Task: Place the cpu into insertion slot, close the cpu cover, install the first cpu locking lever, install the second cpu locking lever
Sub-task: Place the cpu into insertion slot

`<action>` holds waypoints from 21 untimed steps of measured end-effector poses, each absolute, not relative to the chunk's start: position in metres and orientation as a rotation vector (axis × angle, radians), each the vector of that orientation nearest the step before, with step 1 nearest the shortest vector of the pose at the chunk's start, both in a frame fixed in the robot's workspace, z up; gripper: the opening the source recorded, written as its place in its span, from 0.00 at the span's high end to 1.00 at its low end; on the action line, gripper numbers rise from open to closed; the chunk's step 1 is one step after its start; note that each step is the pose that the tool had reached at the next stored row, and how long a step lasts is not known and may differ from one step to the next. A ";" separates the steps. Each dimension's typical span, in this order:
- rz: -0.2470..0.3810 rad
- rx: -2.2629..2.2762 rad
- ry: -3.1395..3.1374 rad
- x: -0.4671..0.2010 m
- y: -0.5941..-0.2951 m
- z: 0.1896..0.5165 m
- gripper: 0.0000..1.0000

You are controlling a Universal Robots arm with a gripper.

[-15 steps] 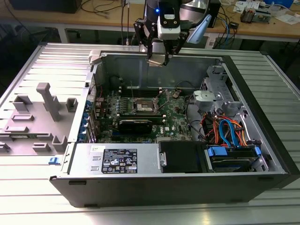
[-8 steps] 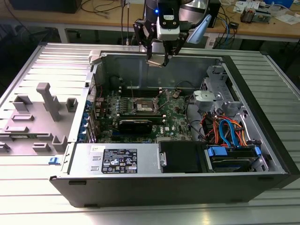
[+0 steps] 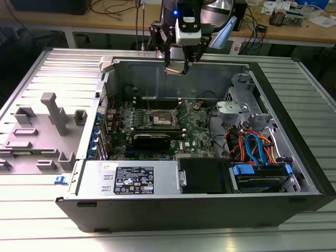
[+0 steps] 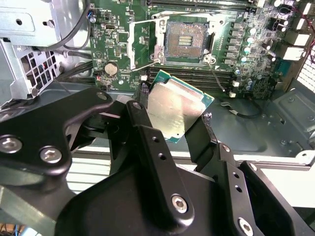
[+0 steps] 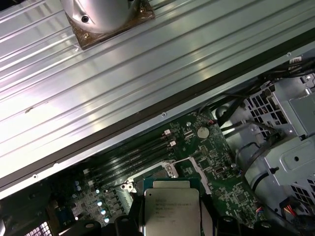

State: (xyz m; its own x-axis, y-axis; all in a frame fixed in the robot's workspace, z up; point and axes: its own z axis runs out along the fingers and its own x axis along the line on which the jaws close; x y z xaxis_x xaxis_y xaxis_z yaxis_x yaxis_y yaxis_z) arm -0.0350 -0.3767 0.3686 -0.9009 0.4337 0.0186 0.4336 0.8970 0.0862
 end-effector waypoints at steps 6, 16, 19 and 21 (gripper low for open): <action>0.139 0.752 3.044 -0.035 -0.378 0.368 0.45; 0.139 0.824 3.024 -0.035 -0.379 0.368 0.45; 0.139 0.824 3.024 -0.035 -0.379 0.368 0.45; 0.139 0.824 3.023 -0.035 -0.379 0.368 0.45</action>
State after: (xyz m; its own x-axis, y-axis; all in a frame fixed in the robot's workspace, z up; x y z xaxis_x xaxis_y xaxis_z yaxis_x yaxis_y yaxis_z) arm -0.0350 -0.3786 0.3678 -0.8620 0.5066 0.0186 0.5062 0.8581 0.0864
